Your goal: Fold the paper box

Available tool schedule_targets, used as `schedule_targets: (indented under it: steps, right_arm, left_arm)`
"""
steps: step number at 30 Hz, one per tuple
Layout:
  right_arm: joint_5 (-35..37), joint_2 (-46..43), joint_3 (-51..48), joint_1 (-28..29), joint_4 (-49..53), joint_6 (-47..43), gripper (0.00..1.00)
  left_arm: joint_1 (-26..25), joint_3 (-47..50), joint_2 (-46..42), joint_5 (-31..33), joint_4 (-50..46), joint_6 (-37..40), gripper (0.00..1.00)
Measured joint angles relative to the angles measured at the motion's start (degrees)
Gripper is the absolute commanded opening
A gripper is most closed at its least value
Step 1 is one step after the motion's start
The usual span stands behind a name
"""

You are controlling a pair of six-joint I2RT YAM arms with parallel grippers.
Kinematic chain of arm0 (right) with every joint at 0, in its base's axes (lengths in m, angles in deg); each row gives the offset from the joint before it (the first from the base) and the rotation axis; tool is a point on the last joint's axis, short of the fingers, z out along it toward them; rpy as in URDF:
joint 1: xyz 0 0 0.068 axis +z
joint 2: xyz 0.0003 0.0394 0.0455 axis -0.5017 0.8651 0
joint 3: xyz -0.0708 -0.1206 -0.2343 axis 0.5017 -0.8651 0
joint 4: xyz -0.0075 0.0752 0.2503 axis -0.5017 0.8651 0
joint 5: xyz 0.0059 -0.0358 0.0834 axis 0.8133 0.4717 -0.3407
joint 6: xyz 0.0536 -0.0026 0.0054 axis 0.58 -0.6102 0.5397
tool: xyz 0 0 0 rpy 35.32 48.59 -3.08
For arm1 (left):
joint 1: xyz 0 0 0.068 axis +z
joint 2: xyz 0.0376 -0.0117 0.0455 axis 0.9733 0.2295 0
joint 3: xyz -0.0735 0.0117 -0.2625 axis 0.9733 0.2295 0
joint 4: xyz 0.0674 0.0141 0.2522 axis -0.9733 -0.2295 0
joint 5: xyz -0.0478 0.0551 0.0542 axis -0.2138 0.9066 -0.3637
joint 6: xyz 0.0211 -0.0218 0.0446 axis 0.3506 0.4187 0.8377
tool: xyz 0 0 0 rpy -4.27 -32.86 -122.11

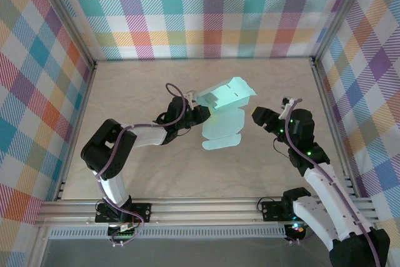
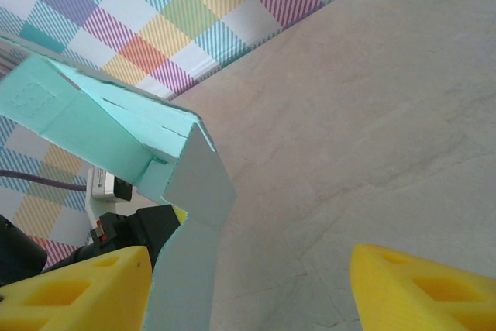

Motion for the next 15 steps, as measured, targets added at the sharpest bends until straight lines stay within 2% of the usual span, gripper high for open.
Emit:
schedule_targets:
  steps: [7,15]
  right_arm:
    - [-1.09,3.76,1.07,-0.02,-1.22,1.51,0.63]
    - [-7.74,15.54,11.58,-1.14,-2.47,5.42,0.56]
  left_arm:
    - [0.0,0.0,0.0,0.48,0.22,-3.06,0.0]
    - [0.31,0.0,0.0,1.11,0.57,-6.05,0.0]
